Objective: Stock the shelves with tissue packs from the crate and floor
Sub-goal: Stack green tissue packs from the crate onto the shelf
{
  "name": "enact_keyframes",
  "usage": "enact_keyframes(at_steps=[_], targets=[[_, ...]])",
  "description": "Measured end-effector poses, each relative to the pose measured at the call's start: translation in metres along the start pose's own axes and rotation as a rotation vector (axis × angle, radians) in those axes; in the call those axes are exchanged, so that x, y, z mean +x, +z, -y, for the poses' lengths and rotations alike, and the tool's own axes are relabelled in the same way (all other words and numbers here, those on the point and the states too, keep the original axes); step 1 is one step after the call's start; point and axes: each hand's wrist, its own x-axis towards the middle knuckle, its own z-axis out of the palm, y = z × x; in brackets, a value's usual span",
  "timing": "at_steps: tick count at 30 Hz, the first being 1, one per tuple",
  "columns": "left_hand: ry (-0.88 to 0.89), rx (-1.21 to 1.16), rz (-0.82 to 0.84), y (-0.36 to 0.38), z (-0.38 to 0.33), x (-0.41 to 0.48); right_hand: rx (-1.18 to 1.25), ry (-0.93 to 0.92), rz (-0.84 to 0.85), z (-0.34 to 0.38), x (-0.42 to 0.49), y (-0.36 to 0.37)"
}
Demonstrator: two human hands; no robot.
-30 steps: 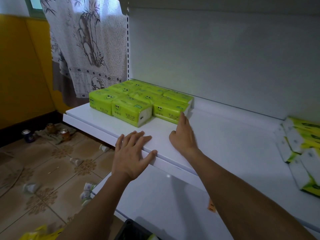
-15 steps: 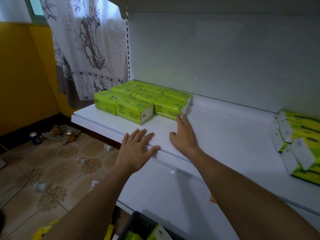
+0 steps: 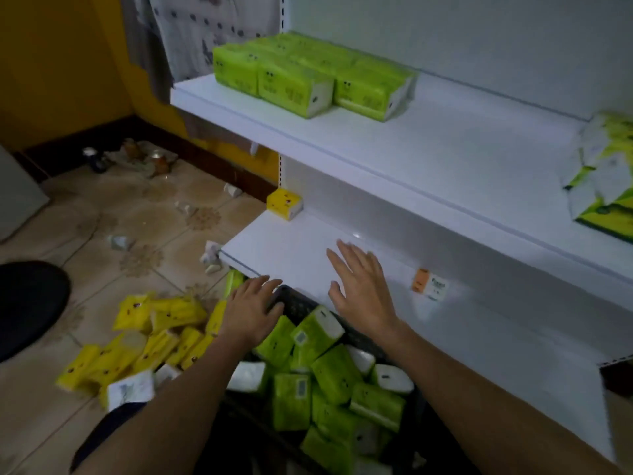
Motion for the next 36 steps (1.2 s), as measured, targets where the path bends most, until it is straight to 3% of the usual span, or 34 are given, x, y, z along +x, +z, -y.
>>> enact_keyframes(at_steps=[4,8,14,16,20,29,36], targets=[[-0.111,-0.043,0.195,0.046,0.028,-0.030,0.145,0.209,0.263,-0.001,-0.064,0.077],[-0.102,-0.047,0.396,0.080,0.040,-0.047,0.216,0.220,0.612,0.012,-0.103,0.127],[-0.344,-0.027,0.564,0.107,0.073,-0.064,0.336,0.241,0.860,0.038,-0.113,0.186],[-0.343,0.032,0.592,0.109,0.089,-0.065,0.284,0.182,0.825,0.043,-0.107,0.203],[-0.170,0.165,0.690,0.117,0.113,-0.060,0.159,-0.001,0.905,0.058,-0.086,0.223],[-0.009,0.204,0.729,0.129,0.127,-0.049,0.081,-0.014,1.041,0.069,-0.055,0.240],[0.027,0.111,0.578,0.108,0.118,-0.035,0.202,-0.032,0.848,0.049,-0.030,0.209]])
